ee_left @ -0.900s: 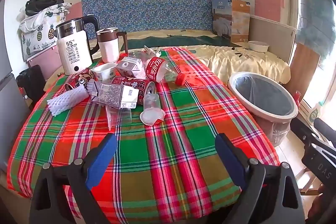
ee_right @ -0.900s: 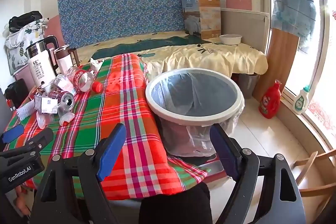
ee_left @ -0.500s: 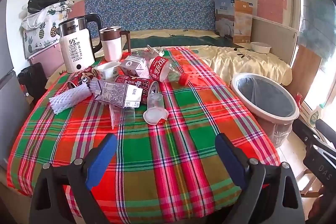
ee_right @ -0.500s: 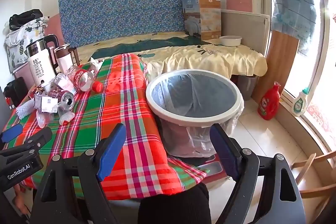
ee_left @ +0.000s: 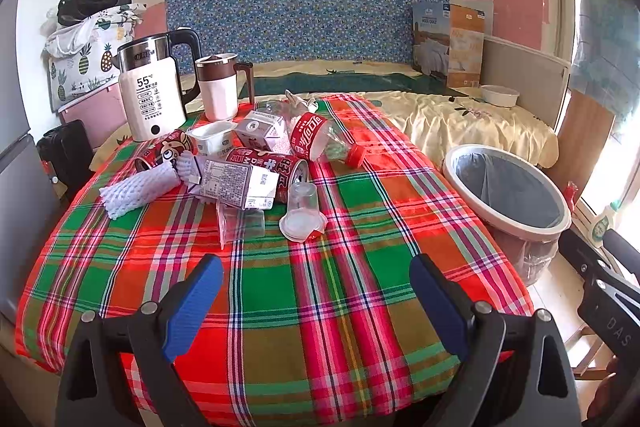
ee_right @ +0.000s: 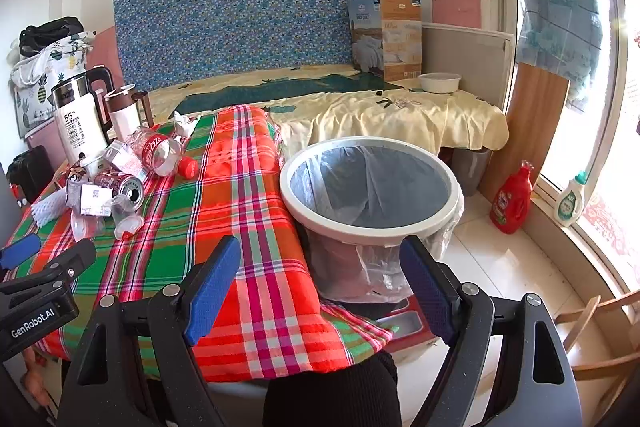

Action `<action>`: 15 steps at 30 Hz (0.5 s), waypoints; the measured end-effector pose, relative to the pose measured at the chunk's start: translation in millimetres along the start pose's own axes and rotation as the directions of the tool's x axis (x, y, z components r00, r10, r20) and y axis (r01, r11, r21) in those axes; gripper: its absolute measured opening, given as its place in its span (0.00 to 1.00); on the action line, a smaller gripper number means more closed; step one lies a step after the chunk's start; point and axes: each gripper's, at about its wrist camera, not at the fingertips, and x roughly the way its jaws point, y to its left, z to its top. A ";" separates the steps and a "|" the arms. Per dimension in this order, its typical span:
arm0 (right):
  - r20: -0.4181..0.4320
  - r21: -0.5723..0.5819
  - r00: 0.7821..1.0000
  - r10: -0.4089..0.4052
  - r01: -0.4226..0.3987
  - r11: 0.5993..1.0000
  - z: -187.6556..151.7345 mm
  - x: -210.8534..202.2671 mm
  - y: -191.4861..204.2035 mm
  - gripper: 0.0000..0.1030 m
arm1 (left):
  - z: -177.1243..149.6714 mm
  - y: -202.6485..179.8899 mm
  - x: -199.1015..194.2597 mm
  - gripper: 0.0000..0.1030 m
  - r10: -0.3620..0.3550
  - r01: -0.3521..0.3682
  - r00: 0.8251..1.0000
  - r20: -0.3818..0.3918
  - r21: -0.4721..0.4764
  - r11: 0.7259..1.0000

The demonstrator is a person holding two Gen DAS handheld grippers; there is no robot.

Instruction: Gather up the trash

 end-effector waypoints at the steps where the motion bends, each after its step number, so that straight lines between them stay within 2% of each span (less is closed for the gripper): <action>1: -0.001 0.000 1.000 0.000 0.000 1.000 0.4 -0.5 -0.2 0.79 | 0.2 0.4 -0.8 0.92 0.001 -0.001 1.000 0.002 -0.001 1.000; 15: 0.007 -0.010 1.000 -0.017 0.018 1.000 0.7 -3.5 2.4 0.79 | 0.1 2.1 -3.5 0.92 0.010 -0.010 1.000 0.007 -0.002 1.000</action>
